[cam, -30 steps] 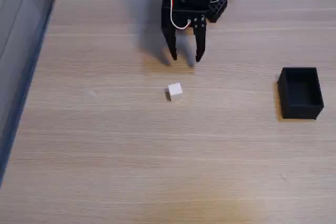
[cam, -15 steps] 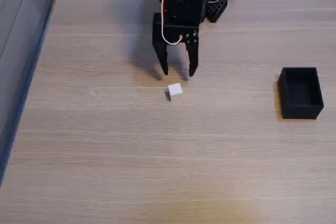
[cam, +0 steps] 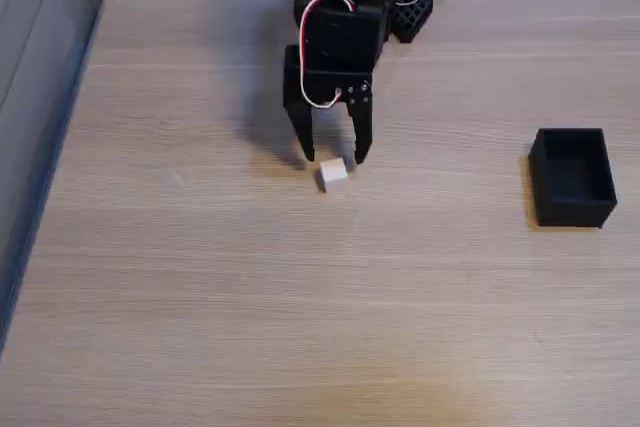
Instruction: Pick a white block and place it in the black box.
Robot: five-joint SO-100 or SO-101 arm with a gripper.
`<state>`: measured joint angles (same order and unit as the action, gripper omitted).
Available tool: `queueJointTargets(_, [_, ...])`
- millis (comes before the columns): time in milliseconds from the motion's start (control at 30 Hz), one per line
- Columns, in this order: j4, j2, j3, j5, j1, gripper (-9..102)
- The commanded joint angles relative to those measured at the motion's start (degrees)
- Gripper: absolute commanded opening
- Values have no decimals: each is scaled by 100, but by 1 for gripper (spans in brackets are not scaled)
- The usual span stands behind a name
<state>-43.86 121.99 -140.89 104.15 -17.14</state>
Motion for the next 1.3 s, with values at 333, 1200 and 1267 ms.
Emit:
queueJointTargets(333, [334, -853, 562, -9, -44, 26])
queueJointTargets(1200, [-237, -773, 914, 272, 105, 0])
queueJointTargets(1267, [-562, -466, 958, 290, 334, 0])
